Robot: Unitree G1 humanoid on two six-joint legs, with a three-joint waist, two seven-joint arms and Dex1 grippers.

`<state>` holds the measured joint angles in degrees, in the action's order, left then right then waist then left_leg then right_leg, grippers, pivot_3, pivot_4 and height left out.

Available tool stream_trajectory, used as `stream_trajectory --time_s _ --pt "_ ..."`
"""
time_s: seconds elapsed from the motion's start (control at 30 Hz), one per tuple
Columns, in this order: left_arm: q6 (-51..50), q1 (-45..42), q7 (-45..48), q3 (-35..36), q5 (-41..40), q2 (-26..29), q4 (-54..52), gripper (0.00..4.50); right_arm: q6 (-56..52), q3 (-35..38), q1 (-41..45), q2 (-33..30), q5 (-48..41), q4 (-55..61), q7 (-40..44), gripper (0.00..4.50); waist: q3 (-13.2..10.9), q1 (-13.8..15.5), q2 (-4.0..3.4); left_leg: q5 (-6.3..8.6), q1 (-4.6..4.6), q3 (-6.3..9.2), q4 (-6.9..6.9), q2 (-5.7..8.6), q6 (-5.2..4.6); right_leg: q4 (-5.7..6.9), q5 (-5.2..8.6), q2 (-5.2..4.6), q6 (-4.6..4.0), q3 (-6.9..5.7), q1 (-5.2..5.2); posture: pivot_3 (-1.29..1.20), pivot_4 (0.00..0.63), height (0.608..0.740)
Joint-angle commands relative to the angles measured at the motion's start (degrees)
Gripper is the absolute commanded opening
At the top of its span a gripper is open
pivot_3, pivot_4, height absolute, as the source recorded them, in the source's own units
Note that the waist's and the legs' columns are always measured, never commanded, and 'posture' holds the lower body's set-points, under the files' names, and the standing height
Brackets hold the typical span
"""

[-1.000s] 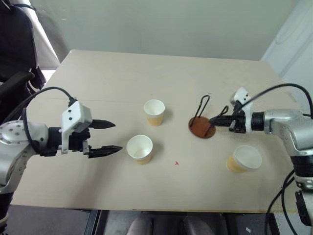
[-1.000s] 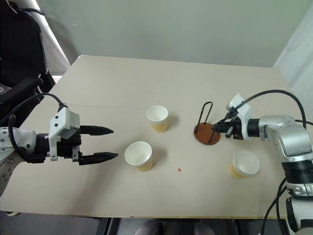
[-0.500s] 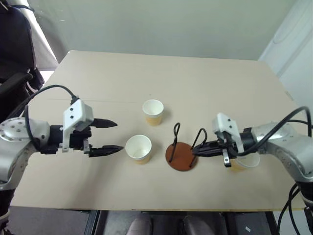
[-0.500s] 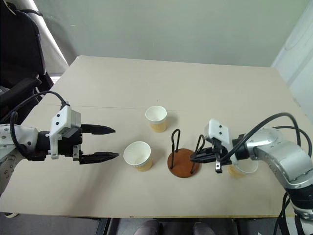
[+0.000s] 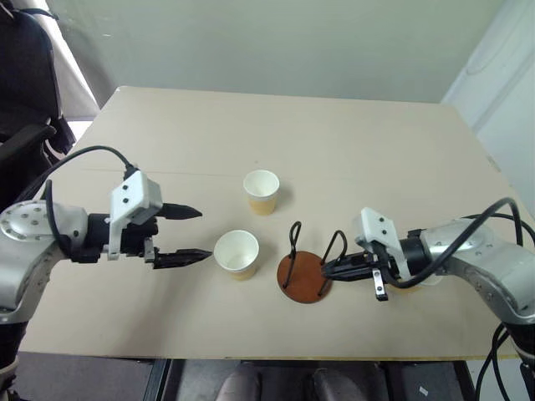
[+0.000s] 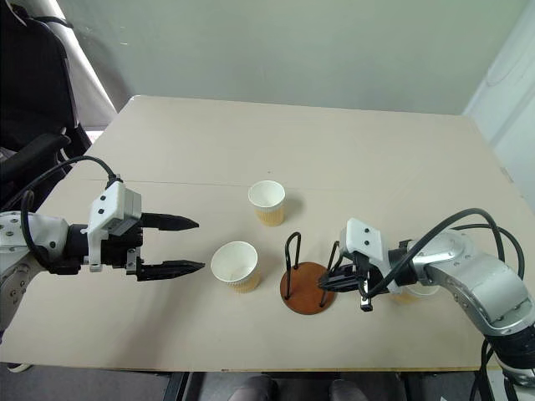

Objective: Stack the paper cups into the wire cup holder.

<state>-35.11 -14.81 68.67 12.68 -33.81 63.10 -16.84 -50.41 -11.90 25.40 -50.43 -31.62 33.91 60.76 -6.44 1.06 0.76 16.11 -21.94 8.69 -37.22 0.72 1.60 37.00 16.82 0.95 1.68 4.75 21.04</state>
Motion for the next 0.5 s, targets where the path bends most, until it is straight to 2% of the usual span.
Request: stream_trajectory --time_s 0.03,0.13,0.17,0.27,0.5 --pt "0.34 -0.68 0.09 0.97 0.03 0.83 -0.68 4.50 1.85 -2.33 -1.62 -1.25 2.30 0.25 0.15 0.05 0.04 -0.05 0.07 0.00 0.02 0.00 0.00 0.00 0.00 0.00 0.00 0.00 0.00 0.00 -0.01 0.00 0.150 0.740" --pt "0.52 -0.66 0.18 0.96 0.20 0.85 -0.45 4.50 2.89 -2.30 -2.21 -1.78 2.47 -0.08 0.88 0.05 0.07 -0.06 0.12 0.00 0.04 0.00 -0.10 0.00 0.00 0.00 0.00 0.00 0.00 0.00 -0.03 0.00 0.150 0.740" --pt "0.56 -0.69 0.19 0.95 0.26 0.85 -0.40 4.50 3.14 -2.35 -2.33 -1.98 2.55 -0.23 1.08 0.28 0.07 -0.06 0.12 -0.01 0.05 0.00 -0.13 0.00 0.01 0.01 0.00 0.00 0.00 0.00 -0.04 0.00 0.150 0.740" --pt "0.63 -0.92 0.26 0.90 0.36 0.82 -0.20 4.50 3.72 -2.63 -2.55 -2.51 2.85 -0.45 1.74 1.09 0.07 -0.05 0.14 -0.03 0.05 0.01 -0.17 0.00 0.03 0.05 0.00 0.00 0.00 -0.01 -0.05 0.00 0.150 0.740" --pt "1.10 -1.76 0.55 0.37 0.63 0.78 0.64 4.50 5.24 -1.74 -2.53 -5.09 3.99 0.22 3.06 3.55 0.07 -0.04 0.14 -0.03 0.00 0.00 -0.14 0.00 0.04 0.03 0.00 0.01 0.00 -0.01 -0.01 0.00 0.150 0.740"
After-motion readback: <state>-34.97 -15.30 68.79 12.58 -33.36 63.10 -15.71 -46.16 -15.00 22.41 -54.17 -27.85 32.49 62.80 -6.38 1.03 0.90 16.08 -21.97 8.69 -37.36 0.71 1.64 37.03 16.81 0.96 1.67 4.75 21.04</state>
